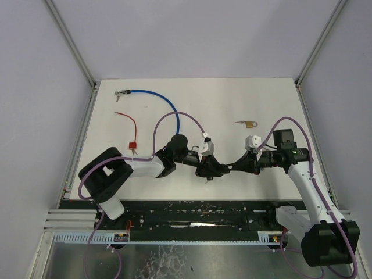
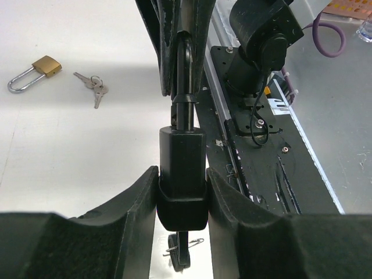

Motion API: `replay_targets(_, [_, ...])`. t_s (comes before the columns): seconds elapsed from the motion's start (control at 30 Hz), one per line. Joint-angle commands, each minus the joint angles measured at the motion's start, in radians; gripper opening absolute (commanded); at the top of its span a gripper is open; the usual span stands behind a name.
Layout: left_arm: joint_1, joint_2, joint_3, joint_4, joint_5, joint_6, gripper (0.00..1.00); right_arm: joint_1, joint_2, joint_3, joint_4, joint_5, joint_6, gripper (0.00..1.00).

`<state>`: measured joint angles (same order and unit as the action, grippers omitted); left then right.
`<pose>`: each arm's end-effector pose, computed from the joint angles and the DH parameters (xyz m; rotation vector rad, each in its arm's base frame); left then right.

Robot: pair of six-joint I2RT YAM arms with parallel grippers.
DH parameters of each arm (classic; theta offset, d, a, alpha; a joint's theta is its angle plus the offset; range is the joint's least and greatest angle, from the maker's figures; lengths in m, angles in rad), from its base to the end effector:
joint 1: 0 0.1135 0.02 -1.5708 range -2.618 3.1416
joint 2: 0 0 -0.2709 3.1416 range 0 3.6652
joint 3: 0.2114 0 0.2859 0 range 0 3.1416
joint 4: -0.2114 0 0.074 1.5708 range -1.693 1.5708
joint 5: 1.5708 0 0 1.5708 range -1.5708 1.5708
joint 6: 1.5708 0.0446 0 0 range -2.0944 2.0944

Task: Lock with the key
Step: Lock the lock.

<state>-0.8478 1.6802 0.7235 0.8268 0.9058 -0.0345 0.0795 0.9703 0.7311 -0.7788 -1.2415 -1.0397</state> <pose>0.2121 -0.2934 0.1757 1.3494 1.2836 -1.3956 0.1952 0.0579 0.2538 -1.3565 1.4280 0.9713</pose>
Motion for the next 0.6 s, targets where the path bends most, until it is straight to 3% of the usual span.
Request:
replay_targets(0.0, [-0.014,-0.014,0.046,0.13,0.045,-0.037,0.0,0.018,0.003,0.002,0.102,-0.053,-0.009,0.0])
replay_targets(0.13, [-0.014,-0.014,0.047,0.139,-0.018,-0.011,0.0,0.023,0.02,0.001,0.109,-0.051,0.003,0.0])
replay_targets(0.27, [-0.012,-0.024,0.046,0.04,-0.069,0.092,0.0,0.023,0.023,0.027,0.146,0.004,0.097,0.03])
replay_targets(0.37, [-0.001,-0.032,0.041,-0.034,-0.087,0.162,0.0,0.021,0.015,0.054,0.144,0.034,0.144,0.18])
replay_targets(0.57, [0.057,-0.045,-0.014,0.001,-0.082,0.167,0.0,-0.008,-0.005,0.106,0.094,0.027,0.171,0.33])
